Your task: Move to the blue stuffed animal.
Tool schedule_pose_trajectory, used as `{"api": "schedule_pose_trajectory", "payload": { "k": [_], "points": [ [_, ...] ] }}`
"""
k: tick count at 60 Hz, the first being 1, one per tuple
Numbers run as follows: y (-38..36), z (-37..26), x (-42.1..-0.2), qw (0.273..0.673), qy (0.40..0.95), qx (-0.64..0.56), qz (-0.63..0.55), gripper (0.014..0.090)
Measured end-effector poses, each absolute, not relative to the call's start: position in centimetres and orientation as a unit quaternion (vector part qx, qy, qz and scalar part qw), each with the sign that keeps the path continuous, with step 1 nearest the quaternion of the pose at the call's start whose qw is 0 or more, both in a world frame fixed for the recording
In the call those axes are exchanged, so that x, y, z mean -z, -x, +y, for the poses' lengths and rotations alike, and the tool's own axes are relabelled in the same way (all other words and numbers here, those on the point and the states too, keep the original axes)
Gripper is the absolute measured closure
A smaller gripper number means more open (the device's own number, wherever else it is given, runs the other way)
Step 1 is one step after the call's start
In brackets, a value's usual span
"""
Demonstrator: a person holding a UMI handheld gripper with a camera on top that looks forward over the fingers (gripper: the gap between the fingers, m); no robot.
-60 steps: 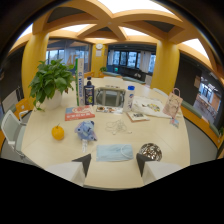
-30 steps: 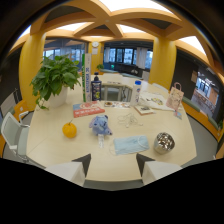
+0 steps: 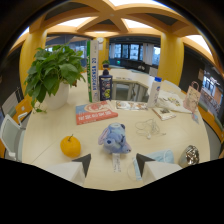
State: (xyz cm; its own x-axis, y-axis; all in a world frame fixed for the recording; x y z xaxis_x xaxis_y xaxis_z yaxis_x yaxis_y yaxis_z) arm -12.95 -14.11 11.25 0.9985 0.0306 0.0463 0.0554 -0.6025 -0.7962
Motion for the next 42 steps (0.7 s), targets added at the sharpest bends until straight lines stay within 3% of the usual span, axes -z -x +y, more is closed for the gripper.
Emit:
{"api": "schedule_pose_trajectory", "payload": {
  "k": [18, 42],
  "points": [
    [12.9, -8.6, -6.9, 0.41, 0.912, 0.005, -0.016, 0.0188],
    [12.5, -7.6, -6.0, 0.4, 0.916, 0.005, -0.015, 0.0187]
  ]
}}
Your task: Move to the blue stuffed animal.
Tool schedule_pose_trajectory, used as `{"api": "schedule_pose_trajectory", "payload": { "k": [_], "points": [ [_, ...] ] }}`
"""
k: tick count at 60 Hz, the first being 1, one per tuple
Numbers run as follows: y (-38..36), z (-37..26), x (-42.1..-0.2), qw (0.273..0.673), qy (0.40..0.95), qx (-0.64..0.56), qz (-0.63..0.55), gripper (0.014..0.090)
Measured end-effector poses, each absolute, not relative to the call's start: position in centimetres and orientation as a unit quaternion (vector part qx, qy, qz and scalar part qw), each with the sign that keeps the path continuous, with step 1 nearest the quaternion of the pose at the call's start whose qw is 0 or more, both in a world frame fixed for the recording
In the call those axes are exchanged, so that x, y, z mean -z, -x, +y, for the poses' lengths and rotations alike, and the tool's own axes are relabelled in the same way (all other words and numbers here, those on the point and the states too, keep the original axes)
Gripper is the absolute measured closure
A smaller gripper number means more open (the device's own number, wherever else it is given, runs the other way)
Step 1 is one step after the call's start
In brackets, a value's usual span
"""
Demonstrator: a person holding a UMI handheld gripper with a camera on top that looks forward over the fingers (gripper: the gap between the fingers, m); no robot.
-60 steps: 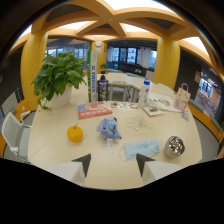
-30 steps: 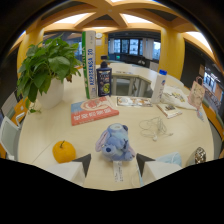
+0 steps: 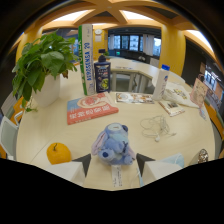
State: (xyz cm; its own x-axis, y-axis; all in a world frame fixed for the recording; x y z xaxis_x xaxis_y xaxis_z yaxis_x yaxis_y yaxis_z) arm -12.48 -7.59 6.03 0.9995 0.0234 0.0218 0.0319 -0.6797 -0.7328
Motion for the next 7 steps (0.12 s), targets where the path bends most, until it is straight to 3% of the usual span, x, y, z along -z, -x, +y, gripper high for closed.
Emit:
{"api": "schedule_pose_trajectory", "payload": {
  "k": [7],
  "points": [
    [12.62, -7.58, -6.09, 0.4, 0.916, 0.004, -0.018, 0.0188]
  ]
}}
